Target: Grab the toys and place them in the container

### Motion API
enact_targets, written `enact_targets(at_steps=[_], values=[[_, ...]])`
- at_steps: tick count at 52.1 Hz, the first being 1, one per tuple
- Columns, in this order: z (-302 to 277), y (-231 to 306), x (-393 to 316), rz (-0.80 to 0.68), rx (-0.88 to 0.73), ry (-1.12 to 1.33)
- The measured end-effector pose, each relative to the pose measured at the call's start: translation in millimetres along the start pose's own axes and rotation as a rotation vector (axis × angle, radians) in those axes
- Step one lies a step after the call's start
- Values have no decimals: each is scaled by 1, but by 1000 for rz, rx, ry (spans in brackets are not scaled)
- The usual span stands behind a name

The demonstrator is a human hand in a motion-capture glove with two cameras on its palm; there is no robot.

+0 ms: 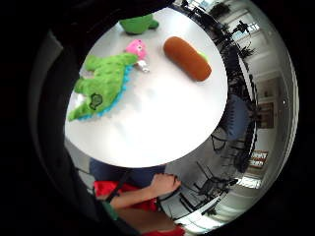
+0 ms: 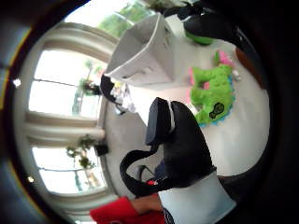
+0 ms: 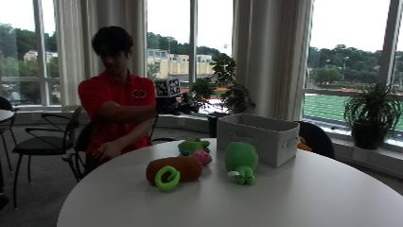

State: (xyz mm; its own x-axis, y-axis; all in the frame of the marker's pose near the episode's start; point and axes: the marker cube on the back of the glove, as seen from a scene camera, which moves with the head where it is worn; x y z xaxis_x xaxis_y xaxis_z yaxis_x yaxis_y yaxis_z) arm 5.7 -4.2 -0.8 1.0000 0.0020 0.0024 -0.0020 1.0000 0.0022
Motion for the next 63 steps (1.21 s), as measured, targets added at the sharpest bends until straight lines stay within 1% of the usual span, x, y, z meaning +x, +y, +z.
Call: enact_targets(at_steps=[6, 12, 26, 33, 46, 49, 53, 57, 63], values=[[-2, -14, 20, 10, -4, -9], [-2, -10, 21, 18, -29, -18], [1, -9, 31, 27, -17, -19], [9, -18, 43, -5, -31, -10], [48, -36, 41, 15, -160, -50], [63, -45, 46, 6, -199, -59], [87, -49, 40, 33, -248, -68], [107, -50, 30, 75, -292, -53], [130, -58, 23, 56, -336, 15]])
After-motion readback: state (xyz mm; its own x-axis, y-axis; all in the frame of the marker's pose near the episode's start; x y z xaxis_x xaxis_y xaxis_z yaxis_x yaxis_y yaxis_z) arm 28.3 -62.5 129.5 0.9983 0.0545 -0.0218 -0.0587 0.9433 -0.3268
